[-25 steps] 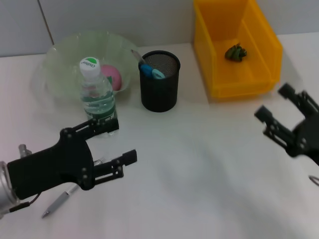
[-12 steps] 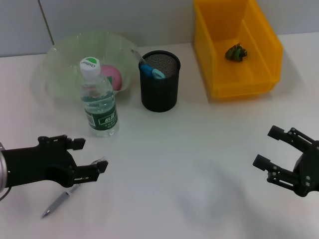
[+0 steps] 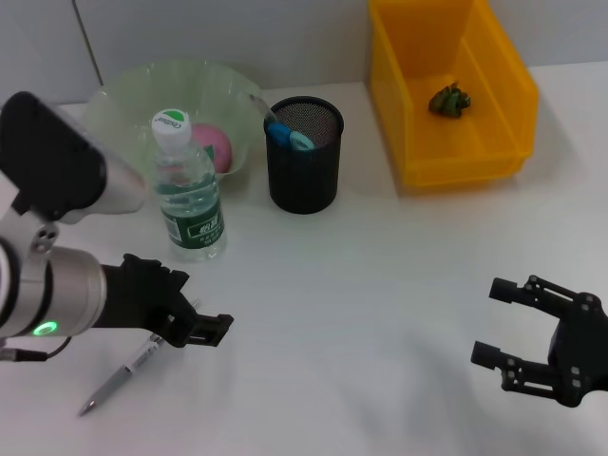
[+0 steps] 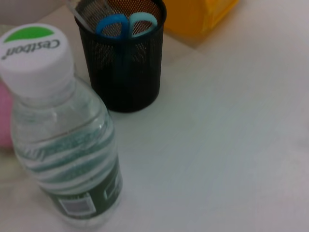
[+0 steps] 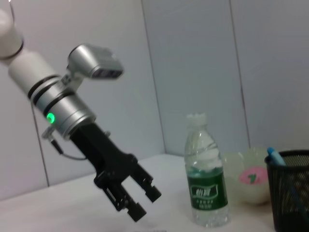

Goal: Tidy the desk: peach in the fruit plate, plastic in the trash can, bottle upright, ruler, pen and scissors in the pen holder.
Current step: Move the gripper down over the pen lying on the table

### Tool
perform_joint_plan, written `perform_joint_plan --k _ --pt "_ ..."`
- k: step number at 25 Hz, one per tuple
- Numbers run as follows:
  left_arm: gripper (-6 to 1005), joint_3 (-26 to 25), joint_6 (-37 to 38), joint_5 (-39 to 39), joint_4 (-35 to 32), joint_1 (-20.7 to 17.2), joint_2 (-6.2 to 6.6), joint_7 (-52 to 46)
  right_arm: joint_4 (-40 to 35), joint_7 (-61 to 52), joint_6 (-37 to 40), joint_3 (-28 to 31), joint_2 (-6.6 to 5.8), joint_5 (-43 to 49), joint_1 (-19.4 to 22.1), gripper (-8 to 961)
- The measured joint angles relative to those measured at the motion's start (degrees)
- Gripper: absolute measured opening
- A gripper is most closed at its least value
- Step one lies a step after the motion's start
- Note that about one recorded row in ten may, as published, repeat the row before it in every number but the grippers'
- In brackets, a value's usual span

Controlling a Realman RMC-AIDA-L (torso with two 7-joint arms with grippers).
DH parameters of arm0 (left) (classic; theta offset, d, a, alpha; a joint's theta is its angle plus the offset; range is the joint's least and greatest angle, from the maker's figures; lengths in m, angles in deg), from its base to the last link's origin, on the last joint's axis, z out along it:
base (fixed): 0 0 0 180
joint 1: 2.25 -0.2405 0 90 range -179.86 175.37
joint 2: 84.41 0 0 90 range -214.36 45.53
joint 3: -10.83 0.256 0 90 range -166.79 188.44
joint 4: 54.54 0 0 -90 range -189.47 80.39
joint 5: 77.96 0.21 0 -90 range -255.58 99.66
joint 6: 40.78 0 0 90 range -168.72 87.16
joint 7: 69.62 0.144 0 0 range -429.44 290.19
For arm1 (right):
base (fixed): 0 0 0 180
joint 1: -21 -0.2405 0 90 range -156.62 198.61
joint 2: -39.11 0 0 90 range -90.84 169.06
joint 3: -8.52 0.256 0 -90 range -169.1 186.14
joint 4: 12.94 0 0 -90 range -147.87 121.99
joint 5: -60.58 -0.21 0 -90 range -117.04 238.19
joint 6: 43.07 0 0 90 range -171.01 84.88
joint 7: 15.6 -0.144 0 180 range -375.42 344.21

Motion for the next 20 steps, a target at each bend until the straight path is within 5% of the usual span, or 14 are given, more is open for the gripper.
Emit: perform_joint_plan --k 1,6,7,20 --pt "767 1.2 0.9 2.3 1.1 2.8 -0.01 -3.0 -0.4 -0.1 -0.1 -0.5 0.0 0.0 0.0 819" --pt "761 1.6 2.4 3.9 1.6 4.6 -0.06 -5.4 -2.0 -0.3 -0.8 -2.1 0.03 0.1 0.3 819" --pt "760 3.2 4.3 7.4 2.6 7.6 -0.12 -9.4 -2.1 -0.3 -0.9 -2.2 0.03 0.1 0.4 819" --pt "744 3.7 7.6 11.7 9.9 13.3 -0.2 -12.8 -1.7 0.0 -3.5 -2.5 0.1 0.1 0.1 820"
